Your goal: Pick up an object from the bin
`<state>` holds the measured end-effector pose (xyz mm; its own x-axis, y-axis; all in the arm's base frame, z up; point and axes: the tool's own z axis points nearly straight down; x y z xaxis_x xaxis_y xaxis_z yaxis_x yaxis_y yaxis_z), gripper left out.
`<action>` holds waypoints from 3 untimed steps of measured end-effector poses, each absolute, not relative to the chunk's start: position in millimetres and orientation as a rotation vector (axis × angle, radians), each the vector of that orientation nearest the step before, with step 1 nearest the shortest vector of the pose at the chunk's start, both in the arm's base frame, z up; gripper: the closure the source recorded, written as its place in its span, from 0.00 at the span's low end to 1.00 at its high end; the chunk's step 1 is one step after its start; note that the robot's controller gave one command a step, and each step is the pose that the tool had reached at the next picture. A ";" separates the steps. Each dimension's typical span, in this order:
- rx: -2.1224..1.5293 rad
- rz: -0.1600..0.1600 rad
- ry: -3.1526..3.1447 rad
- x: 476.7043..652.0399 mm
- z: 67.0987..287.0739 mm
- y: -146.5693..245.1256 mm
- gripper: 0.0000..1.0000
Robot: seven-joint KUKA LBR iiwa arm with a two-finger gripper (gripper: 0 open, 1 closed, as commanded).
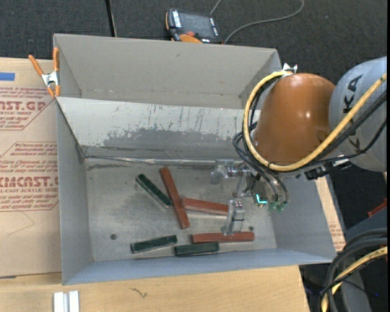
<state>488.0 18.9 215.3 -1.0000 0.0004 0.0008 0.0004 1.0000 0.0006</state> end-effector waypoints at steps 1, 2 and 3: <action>-0.140 0.004 -3.139 569.5 126.4 -76.9 0.00; -0.107 -0.002 -3.134 537.7 66.3 -56.0 0.00; -0.108 0.000 -3.142 540.4 69.8 -56.6 1.00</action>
Offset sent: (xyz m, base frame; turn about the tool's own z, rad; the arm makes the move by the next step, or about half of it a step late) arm 0.0808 -0.0918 -0.0844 0.0835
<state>540.4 -56.6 69.8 -0.9976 0.0685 -0.0018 0.0685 0.9977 0.0003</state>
